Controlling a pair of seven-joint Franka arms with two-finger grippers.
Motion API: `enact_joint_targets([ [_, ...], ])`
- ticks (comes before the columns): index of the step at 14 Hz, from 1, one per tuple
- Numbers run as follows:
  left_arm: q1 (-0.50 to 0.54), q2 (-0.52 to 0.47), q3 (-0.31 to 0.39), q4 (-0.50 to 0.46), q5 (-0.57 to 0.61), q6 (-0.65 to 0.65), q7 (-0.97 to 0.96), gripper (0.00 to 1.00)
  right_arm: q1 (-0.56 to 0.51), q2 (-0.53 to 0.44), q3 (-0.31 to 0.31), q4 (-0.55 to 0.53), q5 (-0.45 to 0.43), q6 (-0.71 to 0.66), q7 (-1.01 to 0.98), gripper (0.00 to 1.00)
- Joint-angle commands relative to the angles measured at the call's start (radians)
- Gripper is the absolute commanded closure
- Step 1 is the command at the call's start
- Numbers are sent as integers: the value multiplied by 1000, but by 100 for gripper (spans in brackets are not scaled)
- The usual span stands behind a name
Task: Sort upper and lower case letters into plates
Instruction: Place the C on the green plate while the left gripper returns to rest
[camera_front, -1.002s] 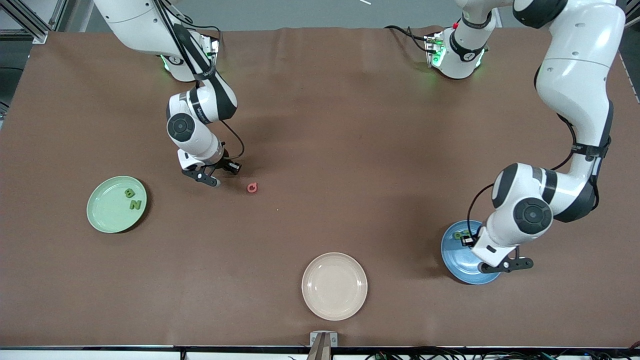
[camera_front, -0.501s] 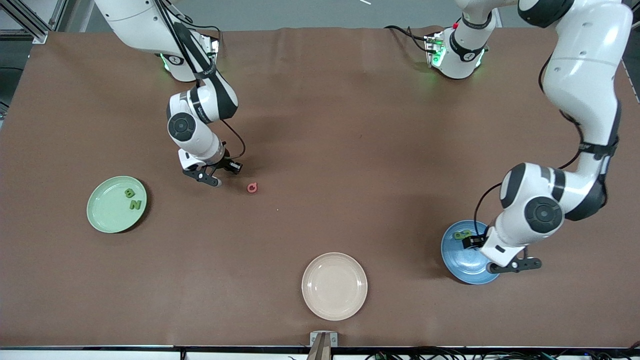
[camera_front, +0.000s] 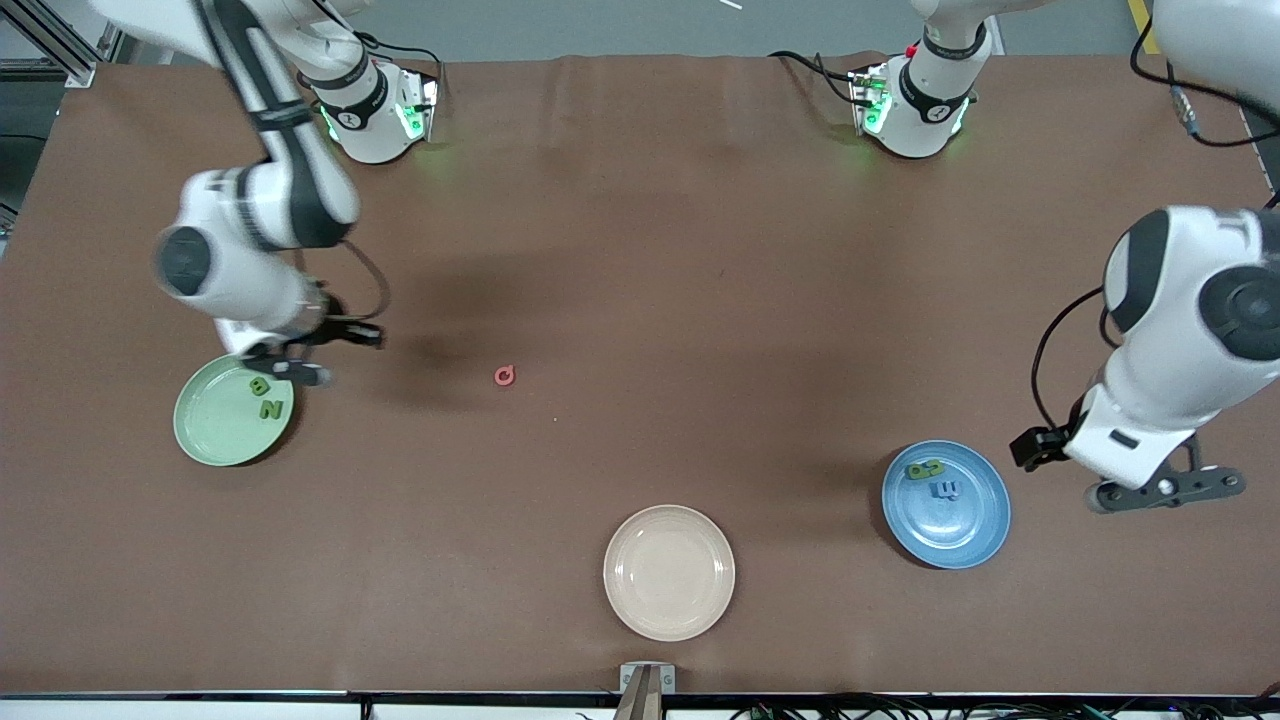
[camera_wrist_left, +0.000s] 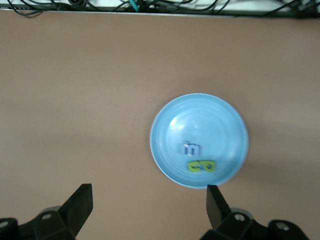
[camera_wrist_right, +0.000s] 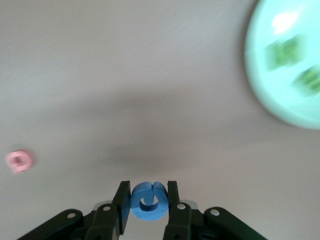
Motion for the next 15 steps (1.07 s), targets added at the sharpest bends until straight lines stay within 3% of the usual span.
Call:
enact_joint_targets([
  [1,48,-81,-8,-20,-112,-48,87,0,-169,10,20,-6,-49,44,-228,94],
  [8,49,-301,-6,5,-216,-274,99,0,-349,209,20,41,-51,227,-524,93],
  [11,49,-313,-8,26,-243,-372,102,0,-403,272,21,87,-49,229,-624,93],
  [15,52,-339,4,24,-238,-430,107,0,-401,288,22,89,-48,236,-623,89],
])
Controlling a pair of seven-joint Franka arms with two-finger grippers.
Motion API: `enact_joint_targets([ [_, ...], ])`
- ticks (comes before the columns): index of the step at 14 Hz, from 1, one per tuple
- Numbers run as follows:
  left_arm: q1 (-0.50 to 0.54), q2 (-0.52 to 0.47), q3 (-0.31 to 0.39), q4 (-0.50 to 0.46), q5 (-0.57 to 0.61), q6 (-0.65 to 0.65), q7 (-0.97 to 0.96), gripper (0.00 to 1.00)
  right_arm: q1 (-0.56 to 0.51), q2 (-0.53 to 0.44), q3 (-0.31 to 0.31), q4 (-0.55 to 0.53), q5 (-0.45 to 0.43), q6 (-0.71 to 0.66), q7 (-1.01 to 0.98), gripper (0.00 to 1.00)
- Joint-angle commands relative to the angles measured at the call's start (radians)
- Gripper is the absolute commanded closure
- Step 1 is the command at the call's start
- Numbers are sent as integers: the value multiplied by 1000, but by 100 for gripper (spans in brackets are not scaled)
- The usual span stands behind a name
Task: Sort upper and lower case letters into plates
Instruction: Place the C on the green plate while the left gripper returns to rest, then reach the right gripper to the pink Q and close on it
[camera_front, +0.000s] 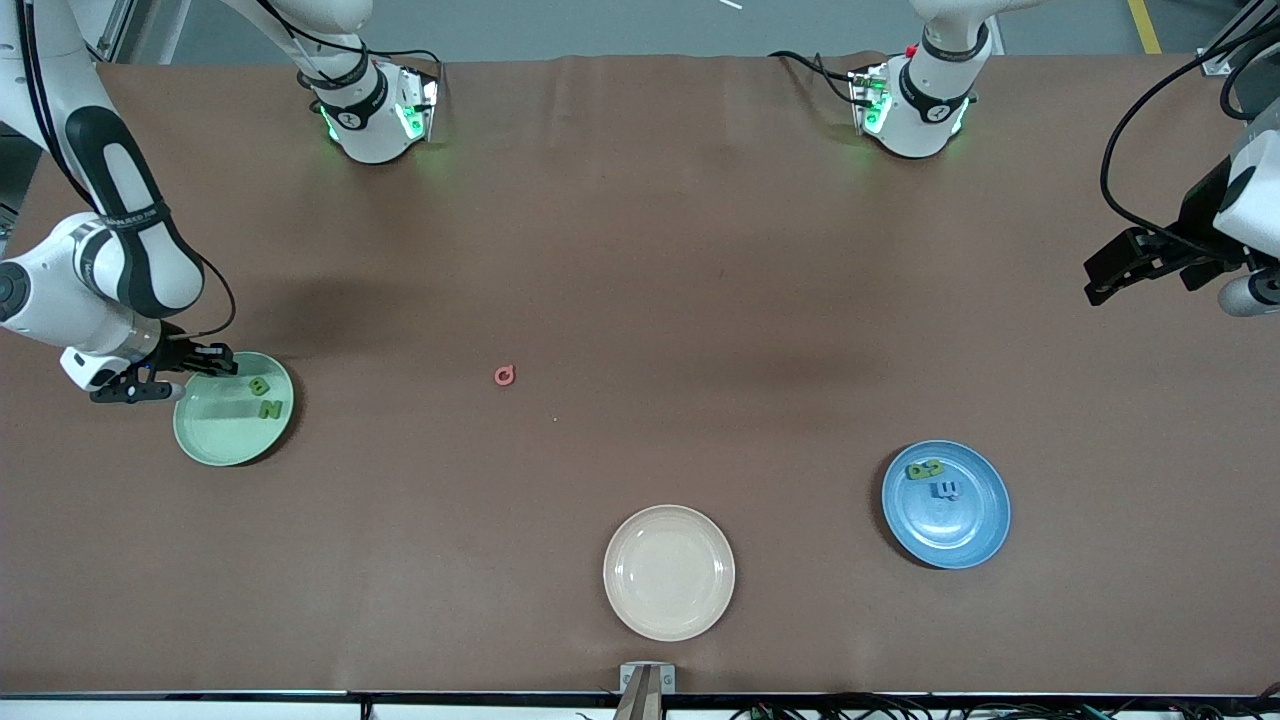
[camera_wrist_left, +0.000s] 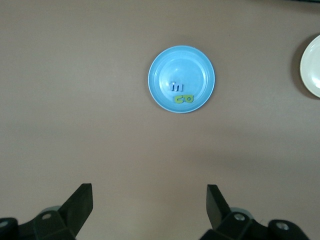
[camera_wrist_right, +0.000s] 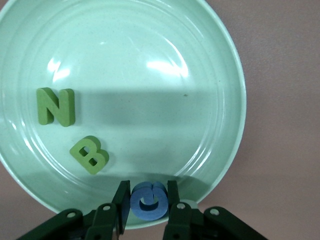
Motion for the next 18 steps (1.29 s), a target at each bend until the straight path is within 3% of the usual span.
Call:
enact_joint_targets([
  [1,7,-20,10,7,-15,-49,30,0,-10,2,21,7,-8,-1,-6,86],
  [2,7,-35,12,7,-15,-64,40,0,-5,2,21,12,-8,-6,-6,67],
  [3,-1,-56,18,-4,-15,-67,48,0,-1,-1,21,29,-8,-18,-2,13],
  [4,-16,-69,45,-16,-15,-69,59,0,-1,-13,22,41,-10,-21,-5,0],
  [6,-148,-113,194,-76,-16,-69,129,0,22,-59,31,122,-8,-136,20,0],
  [7,-182,-130,226,-101,-16,-69,136,0,39,-70,30,194,-8,-246,78,0],
  [9,-184,-155,228,-140,-38,-69,134,0,115,-108,30,306,-10,-513,252,0],
  [12,-179,-162,228,-141,-72,-69,134,0,330,-188,31,306,-10,-630,597,0],
  [15,-178,-184,224,-141,-72,-86,137,0,540,-176,33,306,2,-585,939,0],
  [18,-182,-185,217,-145,-73,-110,137,0,689,-89,33,299,4,-383,1116,0],
])
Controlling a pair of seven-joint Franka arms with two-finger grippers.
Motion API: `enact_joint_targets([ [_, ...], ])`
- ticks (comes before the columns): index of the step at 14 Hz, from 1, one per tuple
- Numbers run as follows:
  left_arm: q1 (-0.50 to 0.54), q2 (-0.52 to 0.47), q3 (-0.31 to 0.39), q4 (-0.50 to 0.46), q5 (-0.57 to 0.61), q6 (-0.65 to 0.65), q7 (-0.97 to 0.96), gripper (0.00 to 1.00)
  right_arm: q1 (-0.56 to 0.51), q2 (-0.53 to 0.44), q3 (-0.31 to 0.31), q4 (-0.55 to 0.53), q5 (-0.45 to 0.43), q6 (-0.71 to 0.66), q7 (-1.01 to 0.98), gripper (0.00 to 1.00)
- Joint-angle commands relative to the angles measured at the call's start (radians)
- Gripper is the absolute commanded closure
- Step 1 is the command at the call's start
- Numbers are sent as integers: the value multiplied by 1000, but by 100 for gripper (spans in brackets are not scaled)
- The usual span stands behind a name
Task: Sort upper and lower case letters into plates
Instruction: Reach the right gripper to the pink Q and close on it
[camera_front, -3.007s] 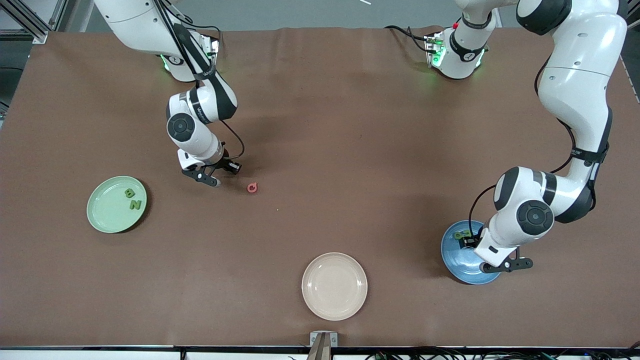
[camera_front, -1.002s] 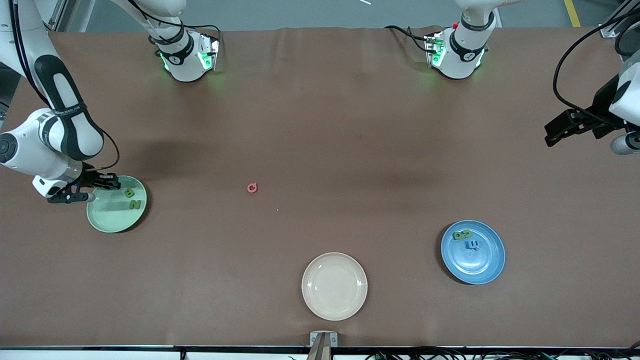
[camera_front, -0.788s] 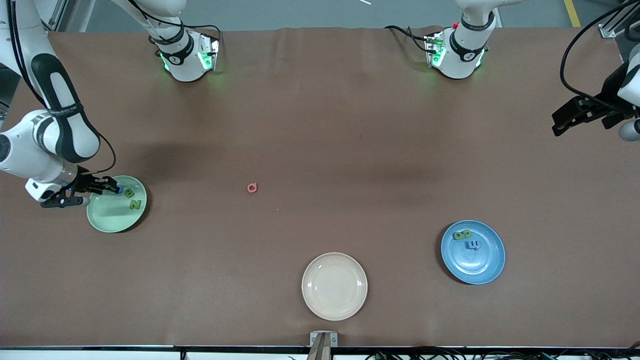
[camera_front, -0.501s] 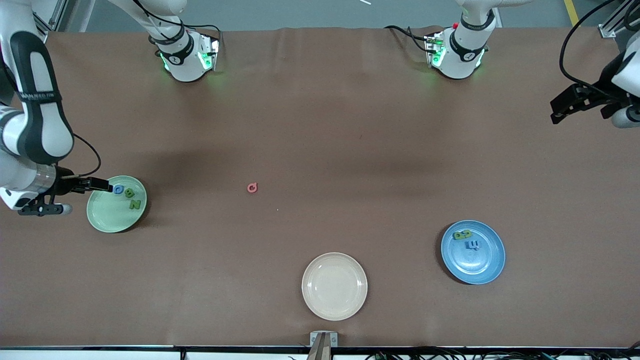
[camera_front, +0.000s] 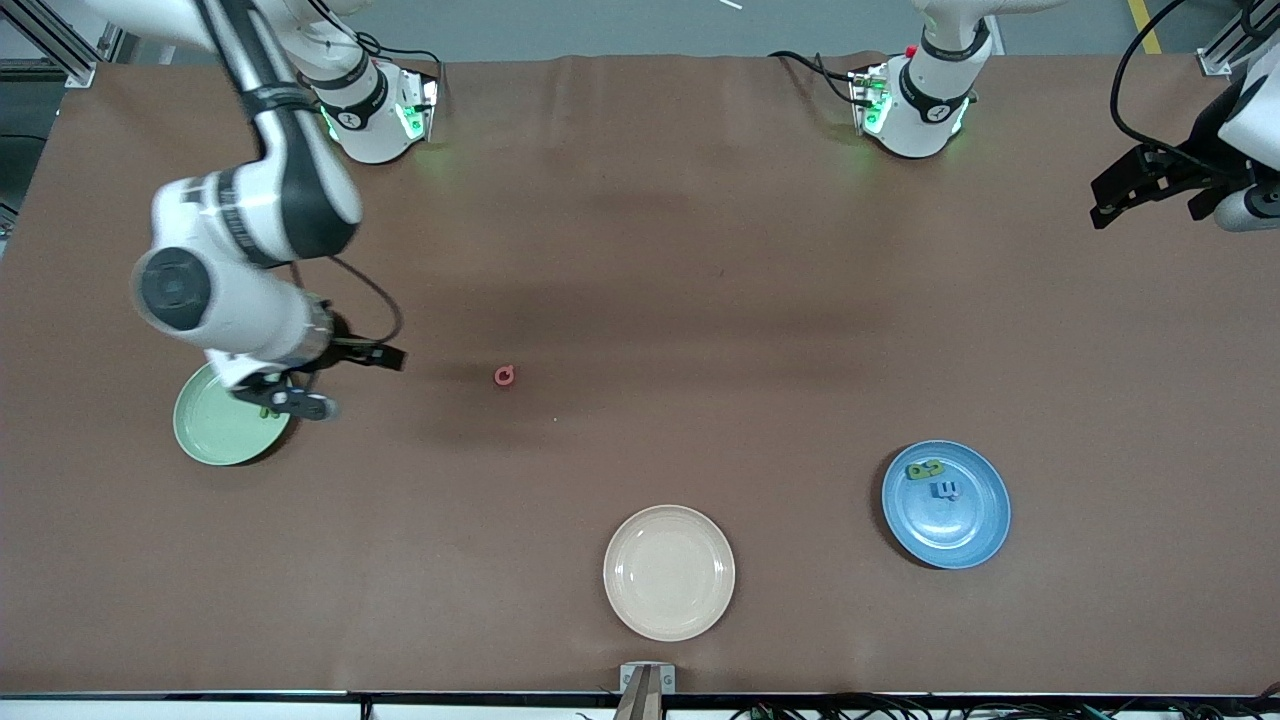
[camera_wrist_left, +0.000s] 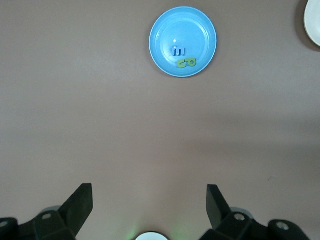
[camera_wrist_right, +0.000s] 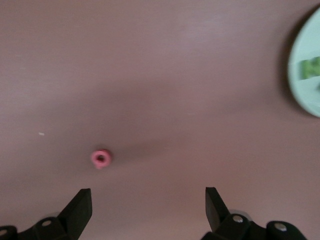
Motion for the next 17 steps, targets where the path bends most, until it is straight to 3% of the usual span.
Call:
enact_joint_targets([
  [1,-3,-23,-1,-26,-22,-9,19,0,77,99,-15,-10,4,166,113,0],
  [4,-3,-25,1,-26,-46,-4,22,0,127,207,-15,-11,27,341,150,0],
  [6,-2,-26,1,-24,-45,-8,30,0,144,247,-15,-13,27,373,185,0],
  [11,-5,-3,-1,-20,-42,17,31,0,166,249,-14,-137,33,468,193,0],
  [15,-2,-5,1,-24,-43,14,31,0,206,245,-6,-169,99,470,193,0],
  [17,-5,-5,1,-26,-43,14,31,0,212,247,-6,-169,107,479,193,8],
])
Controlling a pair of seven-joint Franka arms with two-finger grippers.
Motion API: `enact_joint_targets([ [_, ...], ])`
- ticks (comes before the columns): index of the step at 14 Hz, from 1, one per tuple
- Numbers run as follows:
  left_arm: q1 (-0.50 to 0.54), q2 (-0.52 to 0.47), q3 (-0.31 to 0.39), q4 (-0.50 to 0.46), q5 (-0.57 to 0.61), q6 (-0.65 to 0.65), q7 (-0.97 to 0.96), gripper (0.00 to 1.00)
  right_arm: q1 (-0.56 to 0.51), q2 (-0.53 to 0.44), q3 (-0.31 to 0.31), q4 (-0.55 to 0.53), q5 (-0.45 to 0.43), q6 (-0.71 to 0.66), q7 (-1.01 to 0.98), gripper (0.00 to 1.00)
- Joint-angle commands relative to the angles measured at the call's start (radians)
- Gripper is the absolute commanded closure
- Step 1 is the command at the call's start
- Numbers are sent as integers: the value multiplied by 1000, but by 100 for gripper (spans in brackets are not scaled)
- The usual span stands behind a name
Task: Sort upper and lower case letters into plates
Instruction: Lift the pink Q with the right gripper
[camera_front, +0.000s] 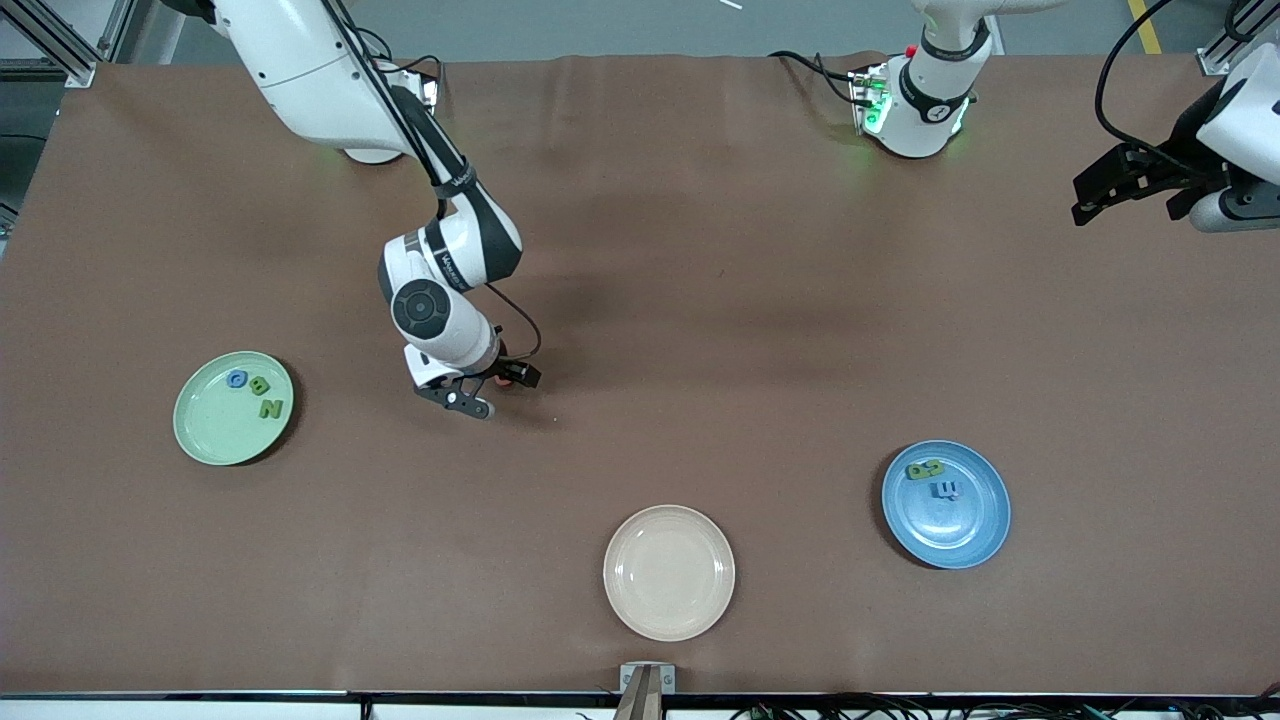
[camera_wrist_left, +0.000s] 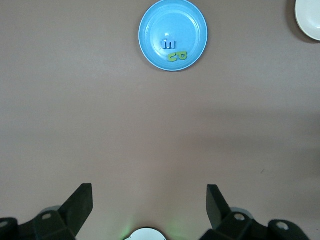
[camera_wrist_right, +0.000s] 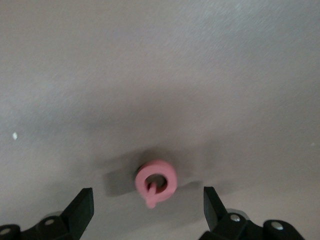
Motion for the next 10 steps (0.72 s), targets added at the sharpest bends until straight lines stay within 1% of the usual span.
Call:
enact_joint_targets([
  [1,-1,-7,2,-10,-13,11,26,0,14,-23,-7,-27,15,17,11,11],
  [5,-2,-8,2,-13,-13,9,26,0,0,-20,-10,-25,15,17,7,18],
  [10,-1,-11,-6,-12,-13,9,25,0,1,-18,-10,-24,13,20,7,30],
])
